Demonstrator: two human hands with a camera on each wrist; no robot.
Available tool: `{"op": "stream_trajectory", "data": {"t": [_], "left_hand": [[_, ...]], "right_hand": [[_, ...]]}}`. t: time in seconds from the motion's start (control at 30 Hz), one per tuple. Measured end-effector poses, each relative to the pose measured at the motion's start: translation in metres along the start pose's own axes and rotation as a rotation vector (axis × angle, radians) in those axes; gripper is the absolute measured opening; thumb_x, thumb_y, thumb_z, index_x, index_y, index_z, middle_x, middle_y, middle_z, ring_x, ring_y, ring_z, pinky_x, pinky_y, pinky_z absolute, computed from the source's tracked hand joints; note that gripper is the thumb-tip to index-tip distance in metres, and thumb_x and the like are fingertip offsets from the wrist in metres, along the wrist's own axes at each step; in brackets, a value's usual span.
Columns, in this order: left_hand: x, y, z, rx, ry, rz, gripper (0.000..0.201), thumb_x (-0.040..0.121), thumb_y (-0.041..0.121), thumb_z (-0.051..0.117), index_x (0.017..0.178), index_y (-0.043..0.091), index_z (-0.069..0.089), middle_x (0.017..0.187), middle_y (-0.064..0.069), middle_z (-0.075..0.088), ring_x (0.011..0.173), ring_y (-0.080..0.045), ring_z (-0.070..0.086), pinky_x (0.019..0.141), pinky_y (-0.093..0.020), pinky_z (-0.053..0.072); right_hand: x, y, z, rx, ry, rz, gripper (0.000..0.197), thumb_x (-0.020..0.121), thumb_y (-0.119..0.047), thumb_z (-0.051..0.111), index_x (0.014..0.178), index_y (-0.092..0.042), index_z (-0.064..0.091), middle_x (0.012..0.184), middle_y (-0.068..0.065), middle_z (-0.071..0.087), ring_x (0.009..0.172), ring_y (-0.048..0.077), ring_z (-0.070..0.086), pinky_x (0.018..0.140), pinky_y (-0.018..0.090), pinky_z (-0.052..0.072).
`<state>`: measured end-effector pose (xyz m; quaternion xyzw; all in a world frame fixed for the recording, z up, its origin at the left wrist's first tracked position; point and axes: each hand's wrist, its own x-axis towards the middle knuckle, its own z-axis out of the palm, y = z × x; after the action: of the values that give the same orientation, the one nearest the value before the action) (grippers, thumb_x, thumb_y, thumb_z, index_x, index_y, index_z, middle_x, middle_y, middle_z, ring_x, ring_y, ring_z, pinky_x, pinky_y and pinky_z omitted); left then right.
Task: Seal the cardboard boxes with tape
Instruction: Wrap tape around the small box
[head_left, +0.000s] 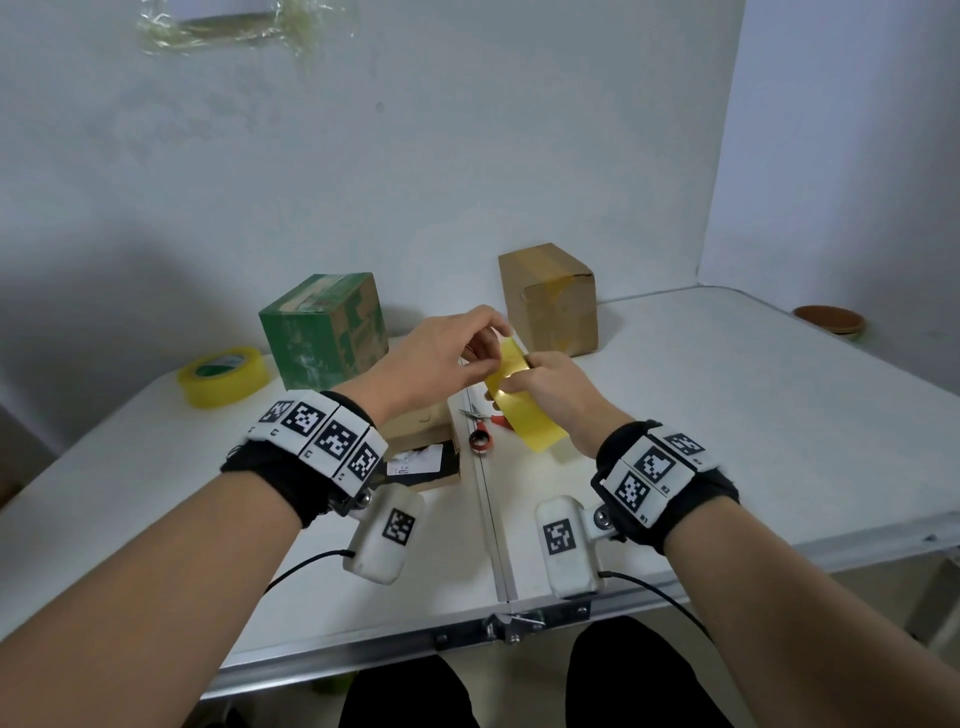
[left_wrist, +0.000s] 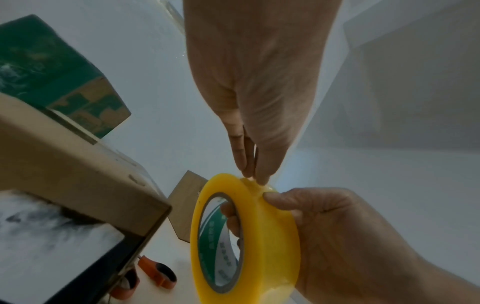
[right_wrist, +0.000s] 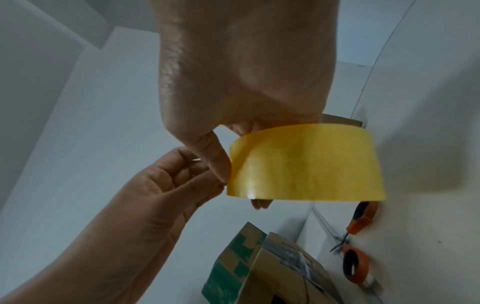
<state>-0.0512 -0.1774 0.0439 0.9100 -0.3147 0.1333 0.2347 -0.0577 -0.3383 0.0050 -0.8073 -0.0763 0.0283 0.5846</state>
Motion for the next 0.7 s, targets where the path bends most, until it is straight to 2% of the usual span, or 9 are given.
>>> {"op": "stream_trajectory", "data": {"t": [0.07,0.17,0.3,0.4,0.47,0.53,0.57,0.63,0.7], "left_hand": [[0.002,-0.002,0.002,0.005,0.044,0.023,0.016,0.088,0.014,0.069,0.103,0.016,0.067,0.091,0.007,0.067,0.083,-0.002,0.062,0.078,-0.013,0.050],[0.003,-0.002,0.004,0.048,0.109,0.075,0.003,0.088,0.014,0.069,0.091,0.015,0.070,0.087,0.003,0.066,0.079,-0.008,0.061,0.076,-0.024,0.051],[0.003,-0.006,0.005,0.110,0.114,0.181,0.006,0.093,0.014,0.063,0.095,0.010,0.067,0.097,0.000,0.061,0.084,-0.011,0.057,0.078,-0.026,0.048],[-0.003,-0.011,0.003,0.087,0.090,0.192,0.010,0.096,0.015,0.058,0.098,0.008,0.064,0.098,-0.001,0.061,0.088,-0.013,0.058,0.080,-0.028,0.048],[-0.006,-0.009,0.003,0.081,0.086,0.152,0.010,0.097,0.014,0.057,0.098,0.007,0.063,0.092,0.002,0.062,0.081,-0.008,0.056,0.074,-0.023,0.046],[-0.007,-0.004,0.005,0.102,0.070,0.092,0.011,0.098,0.016,0.055,0.099,0.008,0.063,0.084,0.009,0.059,0.073,-0.002,0.052,0.066,-0.015,0.040],[-0.006,-0.001,0.005,0.115,0.050,0.060,0.011,0.098,0.017,0.055,0.099,0.009,0.062,0.083,0.010,0.058,0.071,-0.002,0.051,0.064,-0.015,0.039],[-0.004,0.004,0.005,0.110,0.003,0.001,0.010,0.099,0.019,0.053,0.099,0.012,0.060,0.086,0.007,0.062,0.073,-0.007,0.053,0.065,-0.018,0.040],[-0.002,0.005,0.001,0.054,-0.015,-0.049,0.010,0.100,0.019,0.049,0.100,0.013,0.057,0.088,0.005,0.066,0.077,-0.003,0.057,0.065,-0.012,0.041]], "right_hand": [[-0.001,-0.002,-0.001,-0.006,-0.006,-0.009,0.059,0.058,-0.033,0.061,0.104,0.004,0.064,0.100,0.019,0.068,0.093,0.034,0.065,0.085,0.045,0.051],[-0.002,-0.005,-0.001,0.002,0.003,-0.014,0.058,0.059,-0.032,0.062,0.104,0.003,0.063,0.107,0.022,0.068,0.100,0.038,0.065,0.091,0.050,0.050],[-0.002,-0.004,-0.004,-0.016,-0.006,-0.027,0.043,0.070,-0.029,0.068,0.103,-0.001,0.066,0.108,0.021,0.068,0.103,0.037,0.064,0.093,0.048,0.049],[0.004,-0.001,-0.006,-0.032,0.020,-0.047,0.063,0.057,-0.040,0.067,0.104,0.002,0.065,0.106,0.022,0.068,0.100,0.039,0.065,0.094,0.054,0.051],[0.008,0.002,-0.007,-0.046,0.041,-0.044,0.071,0.054,-0.044,0.067,0.105,0.007,0.062,0.106,0.025,0.067,0.097,0.042,0.065,0.089,0.054,0.051],[0.010,0.002,-0.009,-0.076,0.062,-0.034,0.069,0.058,-0.044,0.069,0.099,0.011,0.060,0.101,0.027,0.068,0.083,0.038,0.065,0.076,0.047,0.053],[0.009,0.001,-0.011,-0.087,0.069,-0.034,0.061,0.063,-0.042,0.072,0.092,0.009,0.059,0.091,0.025,0.067,0.074,0.032,0.060,0.069,0.041,0.048],[0.007,0.000,-0.017,-0.141,0.081,-0.030,0.038,0.077,-0.034,0.074,0.081,0.000,0.055,0.077,0.013,0.053,0.070,0.021,0.048,0.065,0.034,0.036],[0.006,0.001,-0.021,-0.164,0.073,-0.033,0.039,0.082,-0.035,0.073,0.072,-0.007,0.048,0.070,0.006,0.041,0.063,0.018,0.040,0.060,0.030,0.030]]}}
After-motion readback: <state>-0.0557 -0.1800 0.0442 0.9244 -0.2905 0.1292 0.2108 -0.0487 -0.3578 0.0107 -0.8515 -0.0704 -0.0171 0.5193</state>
